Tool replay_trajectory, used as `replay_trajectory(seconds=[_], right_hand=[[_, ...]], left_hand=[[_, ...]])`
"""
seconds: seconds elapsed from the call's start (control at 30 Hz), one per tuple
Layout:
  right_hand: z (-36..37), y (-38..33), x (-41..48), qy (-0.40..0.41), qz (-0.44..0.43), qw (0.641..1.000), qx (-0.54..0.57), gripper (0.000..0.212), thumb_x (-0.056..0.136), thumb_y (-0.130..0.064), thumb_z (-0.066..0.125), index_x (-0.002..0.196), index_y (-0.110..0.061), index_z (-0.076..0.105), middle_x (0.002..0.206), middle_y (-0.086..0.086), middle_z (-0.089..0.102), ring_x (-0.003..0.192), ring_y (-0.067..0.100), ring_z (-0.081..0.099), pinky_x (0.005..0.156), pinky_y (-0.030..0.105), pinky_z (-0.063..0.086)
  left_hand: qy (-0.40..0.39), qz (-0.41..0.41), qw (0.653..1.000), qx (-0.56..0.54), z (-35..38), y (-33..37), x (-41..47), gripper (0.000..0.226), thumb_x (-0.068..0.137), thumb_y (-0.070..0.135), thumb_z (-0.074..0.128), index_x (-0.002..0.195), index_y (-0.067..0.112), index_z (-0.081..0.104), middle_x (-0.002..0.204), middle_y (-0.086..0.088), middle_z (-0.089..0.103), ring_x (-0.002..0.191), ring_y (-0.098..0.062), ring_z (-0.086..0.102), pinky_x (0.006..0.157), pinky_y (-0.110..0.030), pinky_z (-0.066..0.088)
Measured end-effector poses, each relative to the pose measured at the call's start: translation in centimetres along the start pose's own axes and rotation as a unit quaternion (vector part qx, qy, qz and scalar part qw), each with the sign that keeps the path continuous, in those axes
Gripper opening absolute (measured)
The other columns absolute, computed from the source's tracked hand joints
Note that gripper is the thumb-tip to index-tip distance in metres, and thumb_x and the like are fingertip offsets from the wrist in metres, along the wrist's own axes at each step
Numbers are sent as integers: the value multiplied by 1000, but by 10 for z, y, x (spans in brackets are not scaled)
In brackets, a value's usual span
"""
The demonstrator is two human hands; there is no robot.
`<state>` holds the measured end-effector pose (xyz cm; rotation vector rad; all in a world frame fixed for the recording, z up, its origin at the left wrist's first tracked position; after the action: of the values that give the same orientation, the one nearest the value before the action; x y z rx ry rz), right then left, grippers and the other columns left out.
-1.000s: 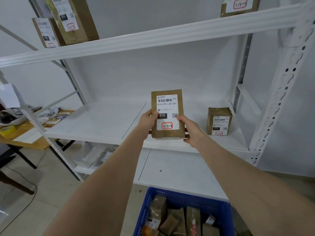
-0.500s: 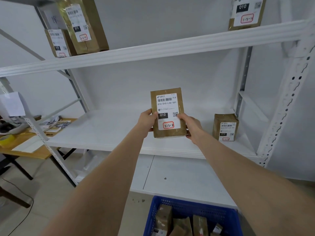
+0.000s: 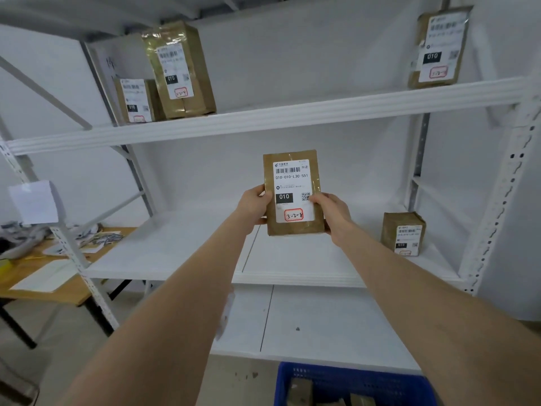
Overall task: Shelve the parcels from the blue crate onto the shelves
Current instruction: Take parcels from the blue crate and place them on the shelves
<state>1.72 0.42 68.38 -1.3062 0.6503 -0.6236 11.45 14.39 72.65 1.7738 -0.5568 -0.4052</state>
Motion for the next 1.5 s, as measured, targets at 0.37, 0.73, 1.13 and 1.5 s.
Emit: replay_trajectory(seconds=[0.37,0.73,1.13,1.5], right_hand=[[6,-114,-26,60,-153,986,9,8,77,-20,64,78,-28,67,96,2,73,97,25,68,85,39,53],[-29,-220,-14,81,-261,962,1,23,84,-21,63,106,-25,69,101,-3,73,95,16,67,73,27,51],[-99,-282,70,63,-305,950,-39,38,93,-16,60,130,-21,57,108,0,67,88,13,66,67,24,54],[-138,-289,128,104,-317,936,-111,38,95,-19,57,133,-23,55,107,-1,67,91,17,66,82,40,58]], left_hand=[[8,139,989,-47,-35,104,-4,39,93,14,56,131,16,54,109,-5,68,83,-25,67,67,-33,56],[34,245,963,-111,-10,213,4,31,89,6,62,120,6,57,98,-5,65,75,-19,64,63,-27,54],[85,262,955,-112,83,275,72,34,92,-4,52,126,4,54,114,-8,65,96,-21,63,72,-30,54],[83,248,961,-85,137,287,121,42,91,-8,51,130,7,53,116,-10,65,104,-26,63,82,-36,55]])
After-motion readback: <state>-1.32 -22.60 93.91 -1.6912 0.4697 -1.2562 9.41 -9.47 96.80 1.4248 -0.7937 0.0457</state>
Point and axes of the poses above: each hand's wrist, its own x-axis towards the middle knuckle, its own z-axis out of the palm, y = z × x, the point moved 3 cm from there along x, towards the middle knuckle
